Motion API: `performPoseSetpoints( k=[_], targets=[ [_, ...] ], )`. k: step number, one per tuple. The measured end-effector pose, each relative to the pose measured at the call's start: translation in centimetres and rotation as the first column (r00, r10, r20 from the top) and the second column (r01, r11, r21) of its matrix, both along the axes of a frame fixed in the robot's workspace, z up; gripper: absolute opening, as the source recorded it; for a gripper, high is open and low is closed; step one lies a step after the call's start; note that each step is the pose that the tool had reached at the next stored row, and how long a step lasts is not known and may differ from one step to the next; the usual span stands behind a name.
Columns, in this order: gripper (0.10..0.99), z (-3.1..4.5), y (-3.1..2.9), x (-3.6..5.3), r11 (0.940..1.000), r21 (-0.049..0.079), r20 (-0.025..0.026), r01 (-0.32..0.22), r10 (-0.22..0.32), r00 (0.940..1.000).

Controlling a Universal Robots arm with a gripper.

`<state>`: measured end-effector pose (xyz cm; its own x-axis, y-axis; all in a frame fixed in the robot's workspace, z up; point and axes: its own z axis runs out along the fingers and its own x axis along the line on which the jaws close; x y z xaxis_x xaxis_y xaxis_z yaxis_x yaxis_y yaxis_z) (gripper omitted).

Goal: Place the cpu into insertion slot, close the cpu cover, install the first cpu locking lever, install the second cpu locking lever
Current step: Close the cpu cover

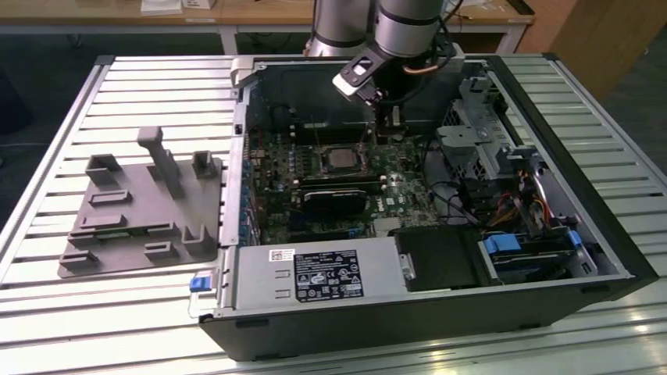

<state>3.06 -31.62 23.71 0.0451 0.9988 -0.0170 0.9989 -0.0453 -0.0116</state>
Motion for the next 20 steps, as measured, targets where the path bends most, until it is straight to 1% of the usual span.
performPoseSetpoints(
  k=[9, 16, 17, 18, 19, 20],
  targets=[
    [0.102, 0.0, 0.0, -1.66, 1.0, 0.0, 0.0199, 0.0, 0.0, 0.9998],
    [0.102, 0.0, 0.0, -2.56, 1.0, 0.0, 0.0357, 0.0, 0.0, 0.9994],
    [0.102, 0.0, 0.0, -2.68, 1.0, 0.0, 0.0393, 0.0, 0.0, 0.9992],
    [0.102, 0.0, 0.0, -2.8, 1.0, 0.0, 0.0443, 0.0, 0.0, 0.999],
    [0.102, 0.0, 0.0, -2.92, 1.0, 0.0, 0.0505, 0.0, 0.0, 0.9987],
    [0.102, 0.01, 0.0, -3.06, 1.0, 0.0, 0.058, 0.0, 0.0, 0.9983]
  ],
)
